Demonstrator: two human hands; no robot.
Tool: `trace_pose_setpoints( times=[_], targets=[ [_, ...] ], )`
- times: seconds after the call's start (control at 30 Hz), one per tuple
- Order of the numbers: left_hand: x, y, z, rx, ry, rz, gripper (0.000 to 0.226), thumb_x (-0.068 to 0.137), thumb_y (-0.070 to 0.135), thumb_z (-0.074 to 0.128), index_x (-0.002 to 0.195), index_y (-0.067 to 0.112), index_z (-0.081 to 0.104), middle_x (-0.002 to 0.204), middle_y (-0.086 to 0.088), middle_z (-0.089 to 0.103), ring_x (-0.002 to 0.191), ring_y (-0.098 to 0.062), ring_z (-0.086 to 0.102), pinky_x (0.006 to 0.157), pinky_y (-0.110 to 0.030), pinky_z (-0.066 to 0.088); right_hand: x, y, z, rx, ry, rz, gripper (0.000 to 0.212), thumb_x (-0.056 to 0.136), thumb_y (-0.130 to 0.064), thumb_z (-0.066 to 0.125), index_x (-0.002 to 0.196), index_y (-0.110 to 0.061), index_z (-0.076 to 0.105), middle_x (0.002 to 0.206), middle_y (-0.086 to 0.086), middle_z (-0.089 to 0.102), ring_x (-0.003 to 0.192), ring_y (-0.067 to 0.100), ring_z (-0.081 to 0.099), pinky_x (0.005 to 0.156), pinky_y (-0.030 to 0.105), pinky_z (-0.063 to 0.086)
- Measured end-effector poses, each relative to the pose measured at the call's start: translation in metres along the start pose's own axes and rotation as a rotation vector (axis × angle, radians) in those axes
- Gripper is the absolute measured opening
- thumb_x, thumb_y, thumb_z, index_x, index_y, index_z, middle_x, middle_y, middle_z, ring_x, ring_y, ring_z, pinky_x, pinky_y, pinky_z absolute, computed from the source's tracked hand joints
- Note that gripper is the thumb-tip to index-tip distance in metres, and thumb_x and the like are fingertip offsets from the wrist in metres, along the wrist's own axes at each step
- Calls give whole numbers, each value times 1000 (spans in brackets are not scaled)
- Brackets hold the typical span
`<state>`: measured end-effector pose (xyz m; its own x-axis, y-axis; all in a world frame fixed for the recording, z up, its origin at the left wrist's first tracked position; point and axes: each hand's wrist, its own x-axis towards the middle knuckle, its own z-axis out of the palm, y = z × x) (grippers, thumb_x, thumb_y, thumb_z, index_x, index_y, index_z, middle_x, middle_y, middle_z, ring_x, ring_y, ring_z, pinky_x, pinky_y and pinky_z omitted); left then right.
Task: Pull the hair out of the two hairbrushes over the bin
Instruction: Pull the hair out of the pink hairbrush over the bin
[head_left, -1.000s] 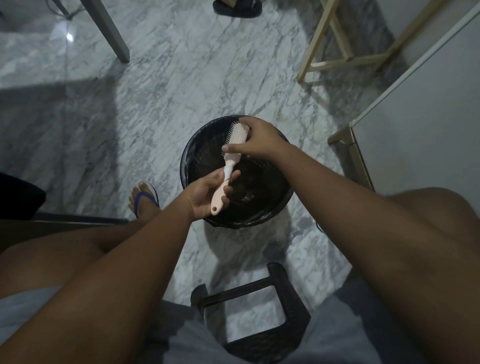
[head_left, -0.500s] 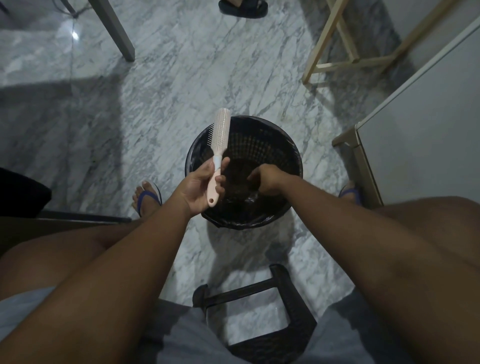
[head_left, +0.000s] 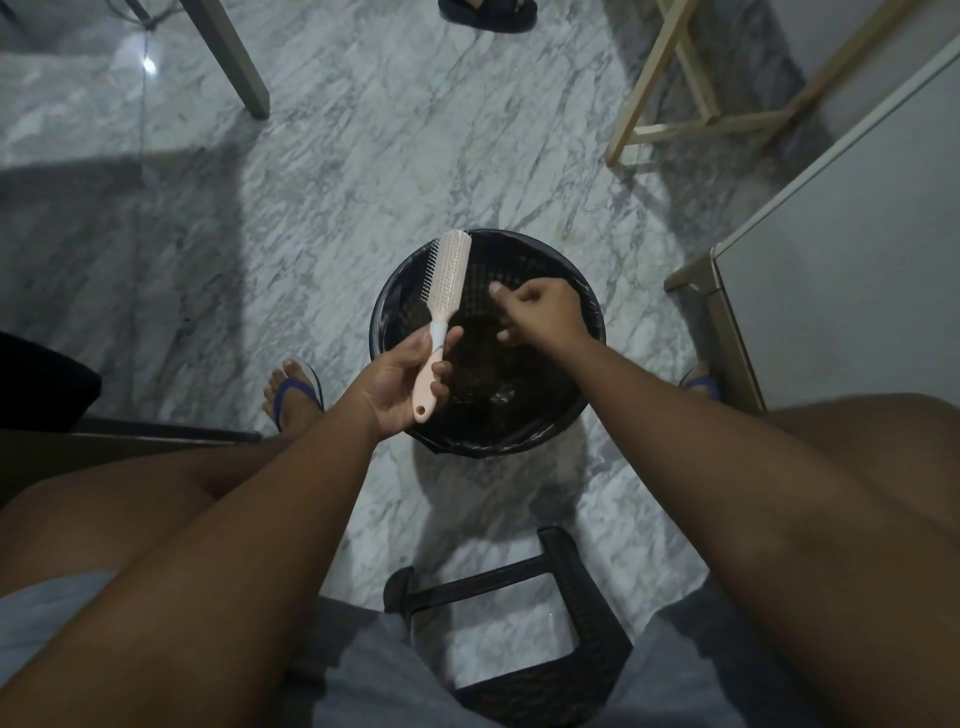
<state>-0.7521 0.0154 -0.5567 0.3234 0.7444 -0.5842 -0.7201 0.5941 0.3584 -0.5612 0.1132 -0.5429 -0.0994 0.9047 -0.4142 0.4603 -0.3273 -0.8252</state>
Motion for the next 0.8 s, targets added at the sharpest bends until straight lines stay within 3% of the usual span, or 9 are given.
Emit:
trace_pose_setpoints(
  times=[0.1,0.17,0.23,0.3,0.37,0.47,0.6,0.67,0.8],
  targets=[
    [1,-1,-3,12,6,-9,47,98,16,46,145,18,44,118,2,68,65,-8,53,54,-21,49,2,-7,1,-52,23,-73,48,87,-56,63,75,-9,70,74,5,74,75,21,72,84,42,58],
    [1,-4,-3,22,12,-19,47,97,16,47,144,19,45,118,2,68,65,-8,53,54,-21,47,2,-14,0,-4,-22,-78,41,83,-59,66,99,-22,73,103,1,74,93,15,69,95,40,54],
    [2,-6,-3,23,-1,-37,47,98,16,48,144,20,46,117,2,67,65,-8,53,54,-21,47,2,-21,-1,3,-136,-89,77,72,-57,78,138,-28,52,138,0,55,112,12,61,101,33,51],
    [3,-8,-1,21,-7,-64,46,97,16,49,143,22,48,115,1,67,65,-8,53,53,-22,48,5,-24,-1,-80,-184,-156,105,61,-50,88,149,-24,39,148,0,48,114,10,61,98,28,52],
    [4,-10,2,46,11,-71,47,95,16,51,142,22,49,113,1,67,63,-9,53,52,-22,47,6,-28,-2,-105,-173,-210,99,61,-38,93,145,-14,47,136,3,60,104,8,66,90,19,55],
    [2,-7,4,93,22,-70,47,94,16,51,140,21,50,110,1,69,62,-10,52,52,-23,47,9,-37,-7,-98,-73,-200,72,66,-32,92,127,-8,63,106,5,73,89,8,69,77,12,53],
    [0,-4,2,109,10,-100,48,92,15,53,140,19,50,114,-1,69,64,-10,53,53,-23,48,22,-40,-16,-91,-21,-196,24,85,-31,76,92,-8,76,81,6,76,69,16,75,77,40,62],
    [-1,-4,2,94,1,-104,48,92,15,53,140,19,50,115,-1,69,64,-10,53,52,-23,48,24,-46,-21,-175,9,-202,27,93,-34,63,84,-10,71,71,3,74,59,15,71,72,40,60],
    [0,-4,4,62,2,-92,48,93,16,53,141,18,49,117,-1,69,64,-10,54,51,-23,49,20,-49,-32,-321,330,-254,43,98,-49,46,74,-14,53,65,-7,56,66,14,55,64,32,44]
  ],
)
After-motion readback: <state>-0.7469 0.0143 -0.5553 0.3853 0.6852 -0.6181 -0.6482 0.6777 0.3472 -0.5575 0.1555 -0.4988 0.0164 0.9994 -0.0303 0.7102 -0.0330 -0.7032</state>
